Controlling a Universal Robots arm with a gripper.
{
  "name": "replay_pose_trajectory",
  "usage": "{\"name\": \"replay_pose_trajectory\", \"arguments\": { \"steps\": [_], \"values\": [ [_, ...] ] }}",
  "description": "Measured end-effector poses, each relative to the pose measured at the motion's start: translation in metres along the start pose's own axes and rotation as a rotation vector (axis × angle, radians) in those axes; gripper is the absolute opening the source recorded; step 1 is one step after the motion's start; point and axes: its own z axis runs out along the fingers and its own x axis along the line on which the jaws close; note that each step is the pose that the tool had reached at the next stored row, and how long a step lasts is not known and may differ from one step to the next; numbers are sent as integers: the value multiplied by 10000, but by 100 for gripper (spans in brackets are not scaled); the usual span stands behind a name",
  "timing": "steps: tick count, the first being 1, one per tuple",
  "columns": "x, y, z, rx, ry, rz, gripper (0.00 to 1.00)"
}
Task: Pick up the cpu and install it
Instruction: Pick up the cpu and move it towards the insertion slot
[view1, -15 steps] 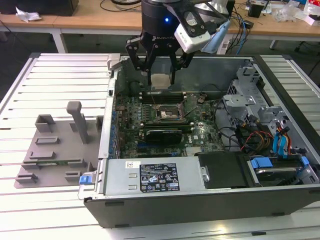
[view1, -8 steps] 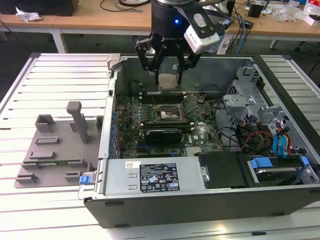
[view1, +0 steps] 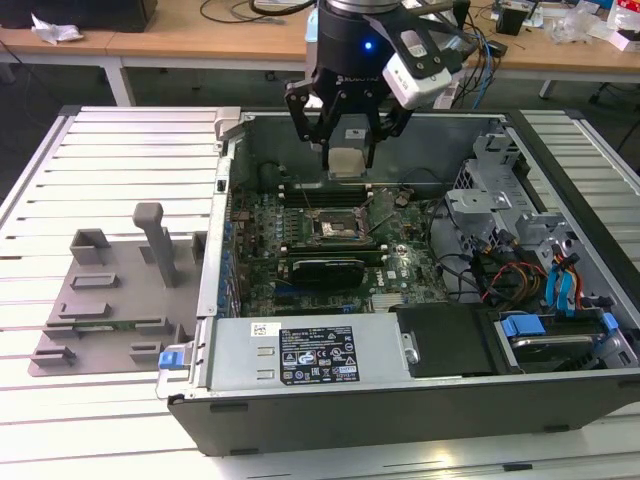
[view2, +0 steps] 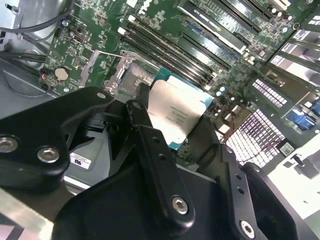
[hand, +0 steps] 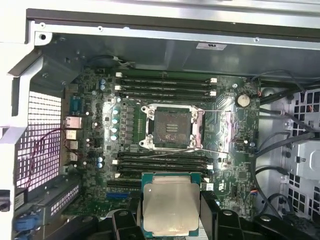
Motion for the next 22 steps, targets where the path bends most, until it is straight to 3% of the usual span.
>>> {"name": "replay_pose_trajectory", "arguments": {
  "steps": [5,14,20,22],
  "values": [
    [-101,18,27,0,0,-1,55],
    [-221,45,70,0,3,-1,55],
    [-297,162,130,-1,6,0,55],
    [-299,229,195,1,7,0,55]
  ]
}}
